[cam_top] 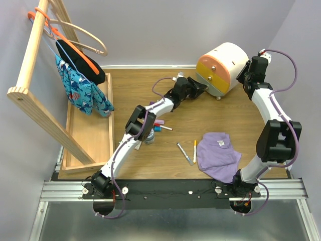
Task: Sort the stationery into containers
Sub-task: Open the drawer in the storage box.
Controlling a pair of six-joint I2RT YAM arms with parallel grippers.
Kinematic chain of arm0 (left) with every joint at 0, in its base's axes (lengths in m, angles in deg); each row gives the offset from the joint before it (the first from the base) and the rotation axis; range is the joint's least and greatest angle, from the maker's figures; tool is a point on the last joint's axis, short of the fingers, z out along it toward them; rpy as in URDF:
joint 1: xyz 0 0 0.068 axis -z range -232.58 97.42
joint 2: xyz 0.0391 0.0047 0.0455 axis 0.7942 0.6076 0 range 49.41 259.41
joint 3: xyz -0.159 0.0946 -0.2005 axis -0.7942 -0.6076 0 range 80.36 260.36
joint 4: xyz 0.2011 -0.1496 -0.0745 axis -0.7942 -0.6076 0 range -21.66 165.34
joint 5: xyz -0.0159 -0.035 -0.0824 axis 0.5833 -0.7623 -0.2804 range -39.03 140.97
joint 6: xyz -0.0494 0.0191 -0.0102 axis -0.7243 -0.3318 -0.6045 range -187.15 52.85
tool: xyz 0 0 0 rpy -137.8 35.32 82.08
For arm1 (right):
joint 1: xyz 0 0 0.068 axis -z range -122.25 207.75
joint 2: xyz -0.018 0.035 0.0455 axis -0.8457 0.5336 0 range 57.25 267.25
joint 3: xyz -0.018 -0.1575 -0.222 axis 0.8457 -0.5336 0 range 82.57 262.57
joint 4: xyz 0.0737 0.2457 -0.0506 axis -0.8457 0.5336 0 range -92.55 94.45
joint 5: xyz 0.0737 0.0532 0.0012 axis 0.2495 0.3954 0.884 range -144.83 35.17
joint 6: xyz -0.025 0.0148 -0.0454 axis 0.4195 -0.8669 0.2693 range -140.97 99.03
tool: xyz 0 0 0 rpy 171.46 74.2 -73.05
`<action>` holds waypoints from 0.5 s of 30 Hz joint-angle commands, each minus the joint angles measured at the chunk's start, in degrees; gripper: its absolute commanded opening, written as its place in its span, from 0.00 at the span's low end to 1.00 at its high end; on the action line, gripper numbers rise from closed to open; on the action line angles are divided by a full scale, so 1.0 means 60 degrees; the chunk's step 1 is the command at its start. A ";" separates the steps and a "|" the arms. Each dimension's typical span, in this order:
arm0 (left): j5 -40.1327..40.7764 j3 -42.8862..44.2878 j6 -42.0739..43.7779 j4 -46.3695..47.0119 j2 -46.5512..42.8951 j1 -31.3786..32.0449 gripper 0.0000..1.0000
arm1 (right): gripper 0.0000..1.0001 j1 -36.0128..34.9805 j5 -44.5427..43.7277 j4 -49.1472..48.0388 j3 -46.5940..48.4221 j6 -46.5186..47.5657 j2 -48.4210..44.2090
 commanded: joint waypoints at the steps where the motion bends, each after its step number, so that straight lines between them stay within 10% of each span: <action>1: 0.0556 0.0494 0.0070 0.0054 0.0259 0.0089 0.52 | 0.36 -0.0012 -0.0204 -0.0248 0.0258 0.0094 0.0120; 15: 0.0966 0.1006 0.0025 -0.0064 0.0626 0.0236 0.48 | 0.36 -0.0027 -0.0336 -0.0307 0.0259 0.0240 0.0135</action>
